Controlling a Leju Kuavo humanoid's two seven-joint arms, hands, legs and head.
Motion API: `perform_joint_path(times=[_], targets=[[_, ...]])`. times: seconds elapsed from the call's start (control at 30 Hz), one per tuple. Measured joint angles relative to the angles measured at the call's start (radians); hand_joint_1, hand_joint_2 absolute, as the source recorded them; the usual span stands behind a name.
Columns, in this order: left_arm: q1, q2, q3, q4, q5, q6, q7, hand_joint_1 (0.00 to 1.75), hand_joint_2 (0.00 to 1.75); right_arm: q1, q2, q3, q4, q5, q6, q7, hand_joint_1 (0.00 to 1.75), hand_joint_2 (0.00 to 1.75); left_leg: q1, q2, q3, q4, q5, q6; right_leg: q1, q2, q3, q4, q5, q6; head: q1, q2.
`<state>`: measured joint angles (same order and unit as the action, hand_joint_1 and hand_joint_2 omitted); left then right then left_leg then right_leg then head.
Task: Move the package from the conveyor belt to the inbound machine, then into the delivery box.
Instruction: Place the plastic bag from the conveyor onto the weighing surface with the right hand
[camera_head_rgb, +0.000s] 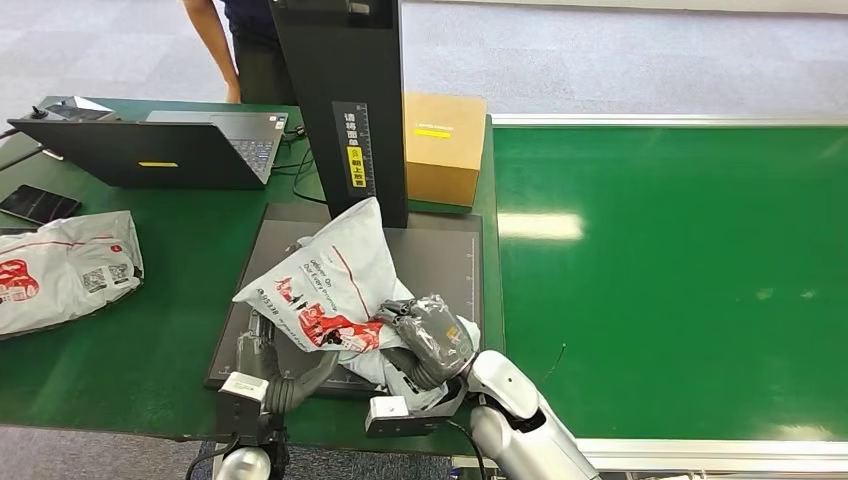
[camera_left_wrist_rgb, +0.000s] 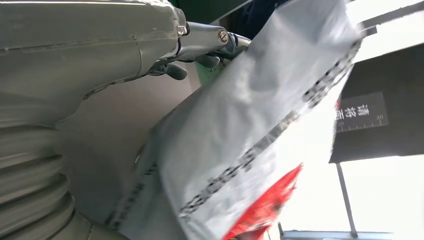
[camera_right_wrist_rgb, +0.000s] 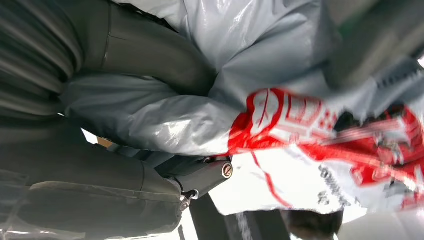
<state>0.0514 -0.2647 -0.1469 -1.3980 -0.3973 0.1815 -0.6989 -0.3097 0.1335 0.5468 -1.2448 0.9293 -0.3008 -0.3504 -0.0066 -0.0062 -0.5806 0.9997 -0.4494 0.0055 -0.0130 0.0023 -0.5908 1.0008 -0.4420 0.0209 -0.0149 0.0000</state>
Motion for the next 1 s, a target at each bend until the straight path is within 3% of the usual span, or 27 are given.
perform_joint_path(times=[0.17,0.2,0.3,0.33,0.57,0.9,1.0], targets=[[0.015,0.0,0.0,-0.005,-0.002,0.01,0.0,0.0,1.75,-0.074,0.0,0.02,0.164,-0.015,-0.044,0.012,1.36,1.75,0.0,0.0,0.0,0.0,0.0,0.0,0.0,0.0,0.0,0.0,0.0,0.0,0.0,0.0],[0.019,0.0,0.0,-0.006,-0.002,0.011,0.0,0.0,1.75,-0.084,0.0,0.02,0.192,-0.018,-0.051,0.013,1.12,1.75,0.0,0.0,0.0,0.0,0.0,0.0,0.0,-0.001,0.0,0.0,0.0,0.0,0.0,0.0],[0.027,0.0,-0.001,-0.007,-0.003,0.012,0.0,0.0,1.75,-0.106,0.002,0.021,0.256,-0.022,-0.069,0.015,0.11,1.75,0.0,0.0,0.001,0.0,0.0,0.0,0.0,-0.001,0.0,0.0,0.0,0.0,0.0,0.0],[0.027,0.0,-0.001,-0.007,-0.004,0.012,0.0,0.0,1.75,-0.113,0.003,0.021,0.274,-0.019,-0.078,0.017,0.0,1.75,0.0,0.0,0.001,0.0,0.0,0.0,0.0,-0.001,0.0,0.0,0.0,0.0,0.0,0.0],[0.027,0.002,-0.01,-0.006,-0.002,0.013,0.0,0.0,1.75,-0.146,0.02,0.019,0.378,0.039,-0.172,0.031,0.0,1.75,0.0,0.0,0.003,0.0,0.0,0.0,0.0,-0.001,0.002,0.0,0.0,0.0,0.0,0.0],[0.024,0.015,-0.027,0.003,0.022,0.018,0.0,0.0,1.75,-0.148,0.027,-0.002,0.408,-0.011,-0.219,-0.078,0.0,1.75,0.0,0.0,0.003,0.0,0.001,-0.001,0.0,-0.001,0.002,0.0,0.0,0.0,0.0,0.0],[0.014,0.023,-0.042,0.011,0.047,0.028,0.0,0.0,1.75,-0.14,0.028,-0.009,0.409,-0.065,-0.235,-0.154,0.0,1.75,0.0,0.0,0.003,0.0,0.001,-0.001,0.0,-0.001,0.002,0.0,0.0,0.0,0.0,0.0]])
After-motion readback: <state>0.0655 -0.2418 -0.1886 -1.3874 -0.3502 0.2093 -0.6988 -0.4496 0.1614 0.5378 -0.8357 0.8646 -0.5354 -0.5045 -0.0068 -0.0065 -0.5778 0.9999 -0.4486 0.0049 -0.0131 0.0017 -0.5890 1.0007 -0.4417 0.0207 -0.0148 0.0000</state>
